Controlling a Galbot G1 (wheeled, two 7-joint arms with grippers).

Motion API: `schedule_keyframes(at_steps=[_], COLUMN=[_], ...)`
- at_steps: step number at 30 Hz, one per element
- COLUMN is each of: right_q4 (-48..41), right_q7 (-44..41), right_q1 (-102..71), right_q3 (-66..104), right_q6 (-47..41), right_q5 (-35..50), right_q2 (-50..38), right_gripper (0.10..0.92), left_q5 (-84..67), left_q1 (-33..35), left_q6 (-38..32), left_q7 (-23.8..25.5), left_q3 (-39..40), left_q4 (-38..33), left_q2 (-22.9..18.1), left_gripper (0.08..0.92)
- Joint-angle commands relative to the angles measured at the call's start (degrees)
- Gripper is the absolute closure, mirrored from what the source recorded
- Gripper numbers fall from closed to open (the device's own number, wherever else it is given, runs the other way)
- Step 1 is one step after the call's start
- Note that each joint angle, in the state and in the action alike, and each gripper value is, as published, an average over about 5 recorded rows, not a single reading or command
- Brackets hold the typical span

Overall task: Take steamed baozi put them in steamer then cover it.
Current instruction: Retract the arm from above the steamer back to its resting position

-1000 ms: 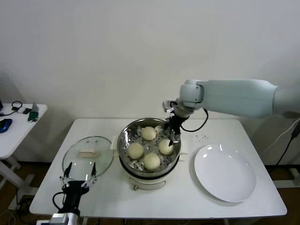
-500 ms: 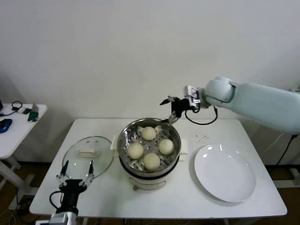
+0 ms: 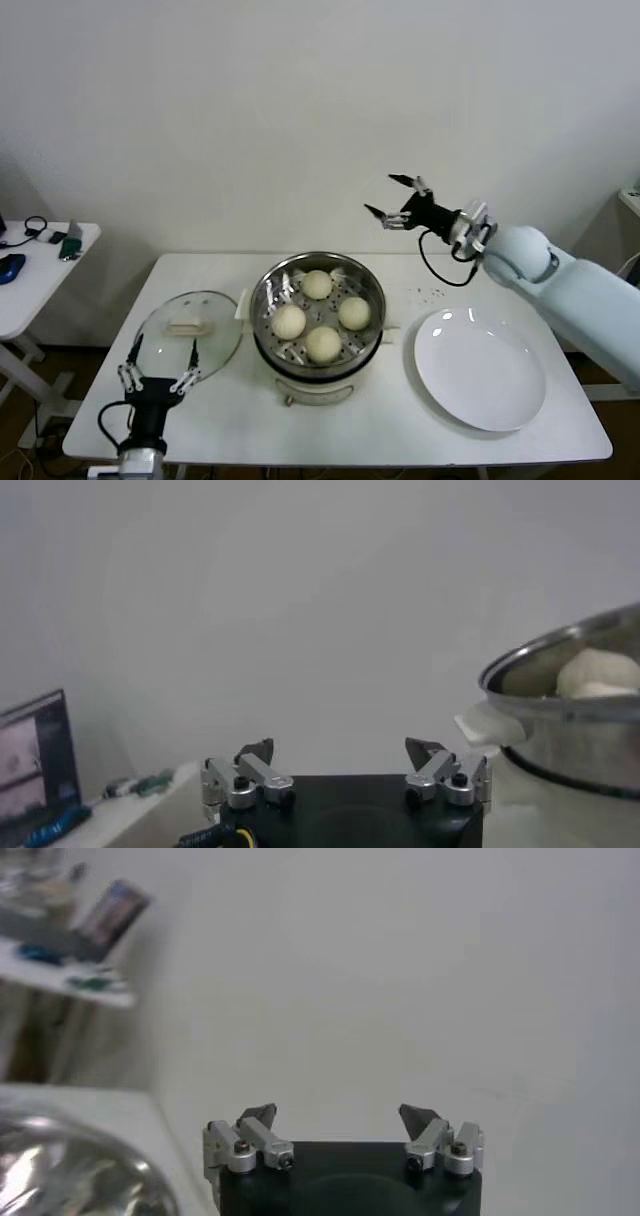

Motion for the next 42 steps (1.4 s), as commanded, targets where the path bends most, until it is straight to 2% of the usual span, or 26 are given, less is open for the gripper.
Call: schedule_keyframes(at_steps=[1, 7, 12, 17, 24, 30, 42], right_q4=[5.5, 9.0, 10.5, 10.8, 11.1, 11.5, 11.1], right_q7=[11.2, 9.0, 6.1, 3.7, 1.9, 1.7, 1.6], right_q1=[-44.4, -55.5, -61.6, -66.6, -70.4, -72.2, -71.2], right_q3=[45.8, 57.5, 61.8, 64.2, 66.6, 68.3, 68.8], right_q6=[-0.1, -4.8, -4.7, -2.7, -1.1, -0.7, -0.3], right_q5=[-7.4, -9.3, -10.3, -13.4, -17.8, -19.2, -20.7], right_q2=[6.0, 12.2, 16.0, 18.7, 21.5, 23.3, 24.7], right_gripper=[0.203, 0.203, 0.203, 0.203, 0.203, 0.203, 0.203], left_q5=[33.4, 53.4, 66.3, 68.9, 70.7, 71.6, 70.4], left_q1=[0.1, -2.9, -8.9, -15.4, -22.3, -28.3, -33.4], left_q6=[6.4, 8.5, 8.9, 9.7, 9.8, 9.0, 6.0], left_q7=[0.9, 3.6, 5.4, 6.0, 9.2, 7.5, 6.2], left_q3=[-0.4, 1.0, 1.5, 2.3, 3.6, 3.0, 3.1], left_q4=[-0.4, 3.1, 9.1, 17.5, 25.4, 35.1, 42.7], left_q2=[1.6, 5.0, 7.5, 8.8, 9.5, 9.3, 8.3], left_gripper=[0.177, 0.177, 0.177, 0.177, 0.177, 0.177, 0.177])
